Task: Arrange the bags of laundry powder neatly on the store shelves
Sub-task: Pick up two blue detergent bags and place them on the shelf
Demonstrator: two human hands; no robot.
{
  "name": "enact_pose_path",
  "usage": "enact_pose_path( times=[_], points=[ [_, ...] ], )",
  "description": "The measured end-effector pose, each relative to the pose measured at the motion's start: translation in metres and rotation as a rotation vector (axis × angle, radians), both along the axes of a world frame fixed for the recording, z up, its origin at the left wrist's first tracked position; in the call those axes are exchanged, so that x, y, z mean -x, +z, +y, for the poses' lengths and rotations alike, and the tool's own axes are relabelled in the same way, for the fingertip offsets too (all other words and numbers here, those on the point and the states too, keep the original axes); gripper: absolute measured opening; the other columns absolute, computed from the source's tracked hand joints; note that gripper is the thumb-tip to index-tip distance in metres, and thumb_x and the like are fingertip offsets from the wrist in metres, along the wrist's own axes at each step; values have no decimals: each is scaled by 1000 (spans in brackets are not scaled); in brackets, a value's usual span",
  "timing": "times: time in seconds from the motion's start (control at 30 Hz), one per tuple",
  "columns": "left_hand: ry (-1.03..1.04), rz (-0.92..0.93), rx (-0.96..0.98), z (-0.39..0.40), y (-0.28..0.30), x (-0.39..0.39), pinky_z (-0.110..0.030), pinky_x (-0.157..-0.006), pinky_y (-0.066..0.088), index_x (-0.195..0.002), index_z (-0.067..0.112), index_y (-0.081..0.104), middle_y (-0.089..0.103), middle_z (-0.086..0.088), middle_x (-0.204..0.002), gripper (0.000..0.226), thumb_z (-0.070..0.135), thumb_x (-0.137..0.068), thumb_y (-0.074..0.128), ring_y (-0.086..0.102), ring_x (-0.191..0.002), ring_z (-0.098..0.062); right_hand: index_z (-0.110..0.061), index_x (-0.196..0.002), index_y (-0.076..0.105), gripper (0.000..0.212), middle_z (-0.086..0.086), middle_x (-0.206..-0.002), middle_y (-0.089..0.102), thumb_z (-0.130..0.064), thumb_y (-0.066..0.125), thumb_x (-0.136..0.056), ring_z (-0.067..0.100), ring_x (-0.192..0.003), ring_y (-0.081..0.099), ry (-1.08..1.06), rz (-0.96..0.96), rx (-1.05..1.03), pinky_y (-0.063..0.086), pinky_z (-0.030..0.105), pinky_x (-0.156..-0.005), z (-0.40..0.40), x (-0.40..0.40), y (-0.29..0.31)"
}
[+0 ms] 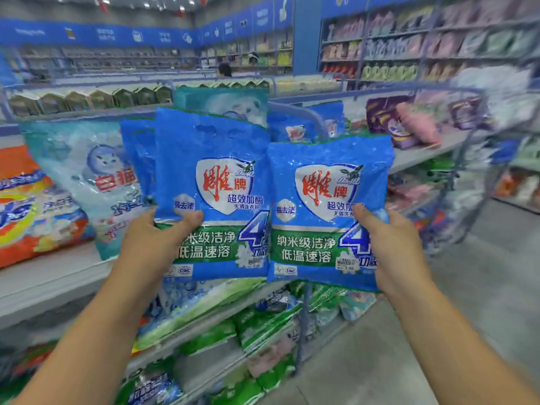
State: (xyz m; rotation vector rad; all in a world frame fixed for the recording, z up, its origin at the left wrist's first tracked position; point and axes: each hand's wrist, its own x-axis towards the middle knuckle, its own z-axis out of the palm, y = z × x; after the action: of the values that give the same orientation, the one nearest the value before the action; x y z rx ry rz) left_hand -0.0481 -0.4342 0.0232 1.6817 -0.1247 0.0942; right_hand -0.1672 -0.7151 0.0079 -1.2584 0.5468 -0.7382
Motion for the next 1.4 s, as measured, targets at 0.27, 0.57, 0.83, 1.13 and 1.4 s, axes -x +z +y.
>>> enact_pose_path(
  times=[0.27,0.57,0.83,1.13,1.4],
  points=[
    [-185,26,86,-146,-14,31,-39,-89,50,-104,30,69,69,11,-110,21,29,-85,80,67,-105,-20,-16,-88,70,6,10,-87,79,-19,75,-89,31,-74,75,-150,0,16,58,66,-75,-131,57,-2],
    [-276,-23,78,-290,-20,-10,-24,-58,61,-88,23,71,78,5,-80,10,21,-85,80,73,-63,-3,-25,-95,69,13,2,-87,80,-12,69,-93,19,-67,76,-280,-56,31,64,42,-63,-249,41,-5],
    [-294,10,85,-413,-11,-82,-57,-83,60,-93,34,75,80,8,-87,24,41,-73,85,77,-82,-21,-19,-104,69,11,1,-87,80,-16,70,-93,18,-68,76,-346,-30,66,63,41,-62,-353,-11,14],
    [-121,32,110,-486,-22,-137,-51,-85,61,-93,28,75,80,6,-90,14,29,-82,83,76,-86,-21,-23,-93,70,13,-4,-82,79,-11,67,-95,14,-64,75,-102,-58,49,63,35,-57,-466,-109,3],
    [186,91,172,-517,-27,-145,-28,-43,55,-91,21,70,78,4,-70,10,21,-85,79,73,-54,-11,-20,-99,71,15,-2,-88,80,-7,64,-95,14,-70,75,250,-67,38,63,32,-62,-537,-204,-2]
  ],
)
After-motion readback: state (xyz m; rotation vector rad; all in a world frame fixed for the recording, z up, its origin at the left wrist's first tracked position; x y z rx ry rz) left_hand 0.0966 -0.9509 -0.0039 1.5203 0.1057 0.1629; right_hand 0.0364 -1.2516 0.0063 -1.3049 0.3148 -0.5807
